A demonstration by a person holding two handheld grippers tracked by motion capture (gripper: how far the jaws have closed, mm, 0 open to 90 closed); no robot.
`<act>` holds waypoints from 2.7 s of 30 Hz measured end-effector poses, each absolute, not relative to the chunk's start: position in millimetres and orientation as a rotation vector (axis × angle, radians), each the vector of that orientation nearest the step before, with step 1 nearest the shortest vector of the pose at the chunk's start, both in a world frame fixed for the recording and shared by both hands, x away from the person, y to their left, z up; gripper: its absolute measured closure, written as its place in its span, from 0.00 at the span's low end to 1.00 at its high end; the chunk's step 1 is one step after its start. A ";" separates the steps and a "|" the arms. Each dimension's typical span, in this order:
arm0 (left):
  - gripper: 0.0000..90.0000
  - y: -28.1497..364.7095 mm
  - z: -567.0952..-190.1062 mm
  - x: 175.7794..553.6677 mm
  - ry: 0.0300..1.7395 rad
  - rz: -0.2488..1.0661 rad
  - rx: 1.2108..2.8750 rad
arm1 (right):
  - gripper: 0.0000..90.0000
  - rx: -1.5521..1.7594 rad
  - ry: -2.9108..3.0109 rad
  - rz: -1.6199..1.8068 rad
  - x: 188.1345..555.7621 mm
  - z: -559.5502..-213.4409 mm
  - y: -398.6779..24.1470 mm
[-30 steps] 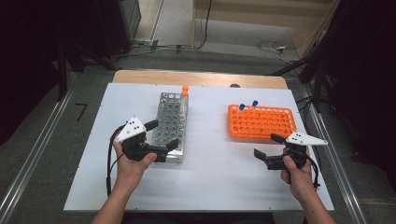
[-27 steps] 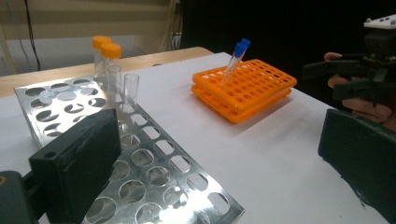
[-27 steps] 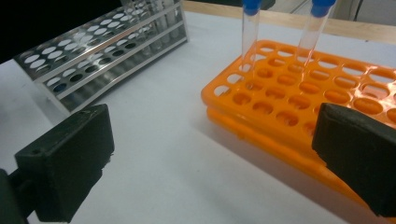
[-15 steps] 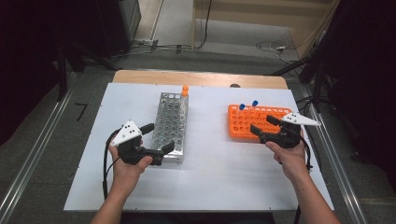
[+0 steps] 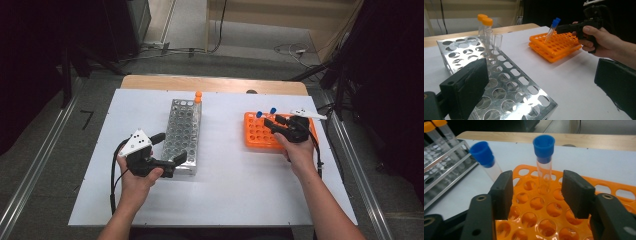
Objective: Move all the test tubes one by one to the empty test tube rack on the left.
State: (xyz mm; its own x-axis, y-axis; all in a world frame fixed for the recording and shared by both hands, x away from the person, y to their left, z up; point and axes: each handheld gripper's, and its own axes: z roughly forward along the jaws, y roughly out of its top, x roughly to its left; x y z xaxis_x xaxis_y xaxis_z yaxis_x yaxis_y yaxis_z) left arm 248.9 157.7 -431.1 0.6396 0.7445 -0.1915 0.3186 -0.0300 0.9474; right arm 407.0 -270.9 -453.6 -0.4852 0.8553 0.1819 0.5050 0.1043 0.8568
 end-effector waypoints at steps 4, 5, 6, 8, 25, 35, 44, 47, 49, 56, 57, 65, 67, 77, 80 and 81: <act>0.00 157.8 -431.8 248.8 0.900 0.424 1.621 | 0.59 1.384 2.008 1.354 415.8 -460.4 -267.4; 0.00 157.4 -432.0 248.9 0.899 0.425 1.620 | 0.61 1.385 2.007 1.350 417.5 -461.6 -266.2; 0.00 157.3 -432.0 248.8 0.898 0.426 1.624 | 0.63 1.391 2.006 1.341 418.7 -462.7 -264.6; 0.00 156.7 -432.0 248.7 0.895 0.423 1.625 | 0.66 1.401 2.000 1.324 421.1 -465.2 -262.5; 0.00 154.5 -434.1 249.8 0.908 0.421 1.629 | 0.83 1.373 1.940 1.226 421.2 -475.2 -249.4; 0.00 155.6 -433.9 249.6 0.911 0.425 1.629 | 0.84 1.351 1.925 1.239 420.0 -473.4 -250.1; 0.00 154.7 -433.2 249.5 0.905 0.425 1.629 | 0.84 1.312 1.887 1.292 412.7 -459.1 -257.9; 0.00 153.4 -433.3 249.4 0.903 0.425 1.629 | 0.84 1.297 1.876 1.313 408.3 -452.2 -261.9; 0.00 152.8 -433.0 249.1 0.902 0.425 1.630 | 0.84 1.288 1.872 1.326 404.7 -447.6 -264.7; 0.00 150.1 -432.9 248.7 0.893 0.424 1.635 | 0.84 1.248 1.870 1.358 387.5 -436.2 -272.8; 0.00 149.4 -432.9 248.5 0.894 0.423 1.636 | 0.84 1.242 1.871 1.364 385.0 -435.0 -274.1; 0.00 145.6 -433.0 248.3 0.886 0.423 1.645 | 0.84 1.203 1.924 1.391 362.8 -429.3 -280.1; 0.00 144.9 -432.9 248.1 0.883 0.422 1.644 | 0.84 1.193 1.939 1.394 357.1 -429.3 -280.6; 0.00 141.8 -432.6 247.6 0.873 0.418 1.651 | 0.84 1.120 2.006 1.397 326.3 -430.4 -278.6; 0.00 141.0 -432.3 247.3 0.871 0.418 1.650 | 0.84 1.109 2.029 1.404 317.5 -432.1 -276.8; 0.00 140.8 -432.3 247.3 0.870 0.417 1.649 | 0.84 1.102 2.038 1.407 314.5 -432.8 -275.8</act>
